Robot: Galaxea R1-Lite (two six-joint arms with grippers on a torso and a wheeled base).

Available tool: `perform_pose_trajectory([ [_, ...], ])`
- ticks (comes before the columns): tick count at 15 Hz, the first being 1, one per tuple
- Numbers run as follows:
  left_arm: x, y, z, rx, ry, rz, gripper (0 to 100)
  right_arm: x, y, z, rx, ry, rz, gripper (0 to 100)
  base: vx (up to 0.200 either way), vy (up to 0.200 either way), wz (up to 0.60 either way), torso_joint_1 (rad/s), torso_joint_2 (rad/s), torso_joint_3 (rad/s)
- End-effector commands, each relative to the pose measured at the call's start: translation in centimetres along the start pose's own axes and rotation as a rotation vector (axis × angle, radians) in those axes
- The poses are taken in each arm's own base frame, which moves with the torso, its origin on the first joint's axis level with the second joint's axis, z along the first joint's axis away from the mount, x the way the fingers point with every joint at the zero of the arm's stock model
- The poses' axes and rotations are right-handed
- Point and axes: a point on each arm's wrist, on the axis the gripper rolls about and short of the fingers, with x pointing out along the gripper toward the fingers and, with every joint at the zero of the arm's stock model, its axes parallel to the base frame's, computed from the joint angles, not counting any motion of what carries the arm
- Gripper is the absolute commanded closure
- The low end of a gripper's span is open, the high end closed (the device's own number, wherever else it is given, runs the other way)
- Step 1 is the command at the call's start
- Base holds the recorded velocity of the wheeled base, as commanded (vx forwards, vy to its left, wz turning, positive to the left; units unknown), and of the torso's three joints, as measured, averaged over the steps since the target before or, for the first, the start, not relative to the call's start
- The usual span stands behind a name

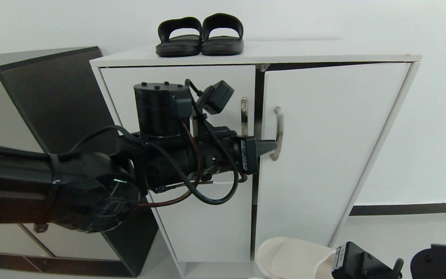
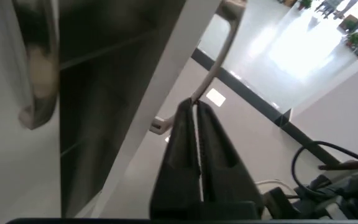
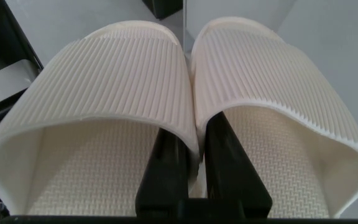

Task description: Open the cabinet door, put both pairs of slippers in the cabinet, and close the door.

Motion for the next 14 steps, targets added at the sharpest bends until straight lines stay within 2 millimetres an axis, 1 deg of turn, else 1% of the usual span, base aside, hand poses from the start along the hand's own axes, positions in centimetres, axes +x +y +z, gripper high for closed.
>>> perform_pose_trajectory([
  [1, -1.8, -1.3, -0.1, 0.020, -0.039, -0.031, 100, 0.0, 0.0, 0.0, 0.000, 0.000, 0.000, 100, 0.000, 0.000, 0.00, 0.000, 0.00, 0.000],
  [3, -2.7, -1.6, -0.6, 0.031, -0.068, -0.043, 100, 0.0, 0.0, -0.1, 0.000, 0.004, -0.001, 100, 0.000, 0.000, 0.00, 0.000, 0.00, 0.000],
  [4, -2.7, -1.6, -0.8, 0.035, -0.072, -0.044, 100, 0.0, 0.0, -0.1, 0.000, 0.004, -0.002, 100, 0.000, 0.000, 0.00, 0.000, 0.00, 0.000],
  [8, -3.4, 0.0, 0.0, 0.038, -0.113, 0.009, 100, 0.3, 0.0, -0.1, 0.000, 0.011, -0.007, 100, 0.000, 0.000, 0.00, 0.000, 0.00, 0.000],
  [10, -3.1, 0.4, 0.3, 0.039, -0.122, 0.017, 100, 0.3, 0.0, -0.1, 0.000, 0.011, -0.007, 100, 0.000, 0.000, 0.00, 0.000, 0.00, 0.000],
  [14, -1.7, 1.9, 1.3, 0.021, -0.145, 0.042, 100, 0.3, -0.1, -0.1, 0.001, 0.011, -0.010, 100, 0.000, 0.000, 0.00, 0.000, 0.00, 0.000],
])
